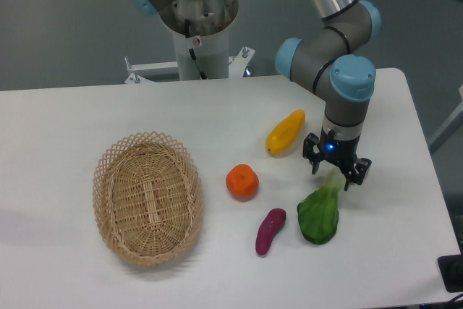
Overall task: Place the green vegetable on the table
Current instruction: 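Open the gripper to release the bok choy, then raise the open gripper away from the bok choy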
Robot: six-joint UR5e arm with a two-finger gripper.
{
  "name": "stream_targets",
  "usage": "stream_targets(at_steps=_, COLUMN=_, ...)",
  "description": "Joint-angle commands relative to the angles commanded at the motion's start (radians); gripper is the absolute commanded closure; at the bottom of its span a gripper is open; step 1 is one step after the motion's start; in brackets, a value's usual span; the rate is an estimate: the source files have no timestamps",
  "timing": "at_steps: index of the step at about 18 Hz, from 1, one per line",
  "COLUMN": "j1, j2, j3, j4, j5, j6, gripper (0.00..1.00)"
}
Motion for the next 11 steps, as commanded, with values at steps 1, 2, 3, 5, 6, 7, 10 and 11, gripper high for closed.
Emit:
stream_targets(at_steps=1, j1=0.0, j2=0.018, j3=0.006, j4=-0.002, j5=0.0, j6=-0.003, gripper=0.0)
stream_targets(at_steps=2, j1=0.0, j2=0.035, j3=0.011, j4=-0.002, j5=0.001, j6=0.0, gripper=0.0)
stream_targets(at_steps=3, j1=0.0, j2=0.051, j3=0.015, j4=-0.002, j5=0.005, j6=0.005, gripper=0.0)
stream_targets(at_steps=5, j1=0.003, j2=0.101, j3=0.017, j4=-0.009, j5=0.017, j6=0.012, gripper=0.0)
stream_targets(at_steps=6, j1=0.003, j2=0.127, j3=0.015, j4=-0.018, j5=0.018, j6=0.012, gripper=0.0)
stream_targets(at_steps=7, j1=0.003, j2=0.15, j3=0.014, j4=-0.026, j5=0.023, j6=0.012, gripper=0.0)
stream_targets(at_steps=10, j1=0.006, j2=0.189, j3=0.025, j4=-0.092, j5=0.029, j6=0.026, gripper=0.0)
stream_targets(at_steps=11, j1=0.006, j2=0.195, j3=0.037, j4=-0.122, j5=0.034, j6=0.049, gripper=0.0)
